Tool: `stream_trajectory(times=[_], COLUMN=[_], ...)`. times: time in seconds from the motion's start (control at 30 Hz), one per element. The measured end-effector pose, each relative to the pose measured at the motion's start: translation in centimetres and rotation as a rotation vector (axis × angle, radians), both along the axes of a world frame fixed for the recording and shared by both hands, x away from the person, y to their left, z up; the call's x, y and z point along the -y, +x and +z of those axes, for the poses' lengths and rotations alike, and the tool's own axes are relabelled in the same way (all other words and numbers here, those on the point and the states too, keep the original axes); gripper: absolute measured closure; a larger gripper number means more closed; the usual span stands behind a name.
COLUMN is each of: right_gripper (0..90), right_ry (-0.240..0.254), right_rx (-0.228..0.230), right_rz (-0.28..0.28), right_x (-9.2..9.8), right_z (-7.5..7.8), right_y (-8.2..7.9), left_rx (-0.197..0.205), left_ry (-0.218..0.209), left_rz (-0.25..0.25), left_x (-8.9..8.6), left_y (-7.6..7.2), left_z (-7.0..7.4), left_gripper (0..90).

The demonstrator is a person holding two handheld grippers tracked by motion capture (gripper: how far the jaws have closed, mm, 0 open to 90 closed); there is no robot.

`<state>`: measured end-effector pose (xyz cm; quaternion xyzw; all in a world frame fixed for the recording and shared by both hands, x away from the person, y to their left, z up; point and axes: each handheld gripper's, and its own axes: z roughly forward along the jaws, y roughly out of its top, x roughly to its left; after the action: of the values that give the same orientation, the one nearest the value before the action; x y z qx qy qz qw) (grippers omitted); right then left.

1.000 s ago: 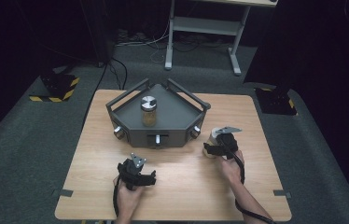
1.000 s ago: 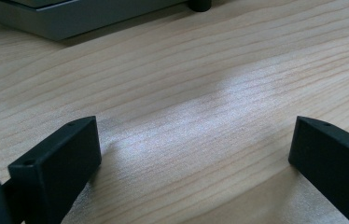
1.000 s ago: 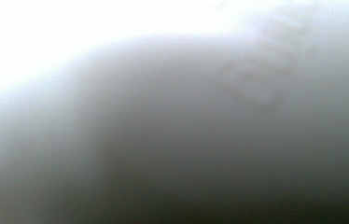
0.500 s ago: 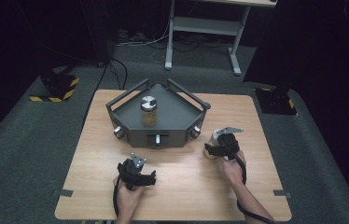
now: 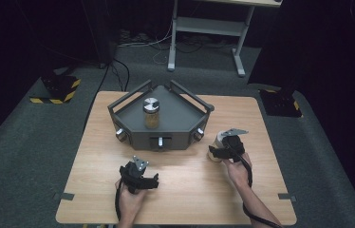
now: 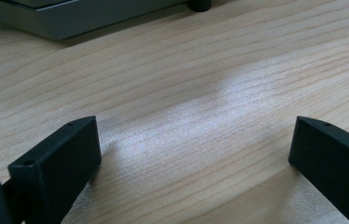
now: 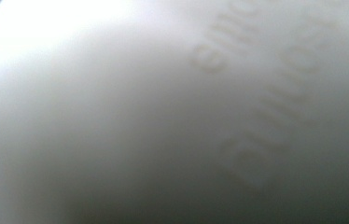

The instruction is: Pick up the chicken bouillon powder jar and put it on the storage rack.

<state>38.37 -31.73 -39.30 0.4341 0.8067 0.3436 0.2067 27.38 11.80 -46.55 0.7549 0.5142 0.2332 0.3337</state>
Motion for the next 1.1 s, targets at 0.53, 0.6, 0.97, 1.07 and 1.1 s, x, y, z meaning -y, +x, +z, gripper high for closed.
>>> stream_trajectory(times=[0.53, 0.6, 0.97, 1.07, 1.1], right_gripper=[30.6, 30.6, 30.7, 30.7, 30.7], right_ry=[-0.010, -0.007, 0.008, 0.011, 0.014], right_rx=[0.021, 0.025, 0.032, 0.034, 0.034], right_rz=[0.046, 0.055, 0.095, 0.109, 0.113], right_x=[0.0, 0.1, 0.2, 0.2, 0.2], right_z=[2.2, 2.8, 5.0, 5.6, 5.8], right_y=[-0.2, -0.2, -0.6, -0.7, -0.8], left_rx=[0.000, 0.000, 0.000, 0.000, 0.000], left_ry=[0.000, 0.000, 0.000, 0.000, 0.000], left_rz=[0.000, 0.000, 0.000, 0.000, 0.000], left_x=[0.0, 0.0, 0.0, 0.0, 0.0], left_y=[0.0, 0.0, 0.0, 0.0, 0.0], left_z=[0.0, 0.0, 0.0, 0.0, 0.0], left_gripper=[2.1, 2.1, 2.1, 2.1, 2.1])
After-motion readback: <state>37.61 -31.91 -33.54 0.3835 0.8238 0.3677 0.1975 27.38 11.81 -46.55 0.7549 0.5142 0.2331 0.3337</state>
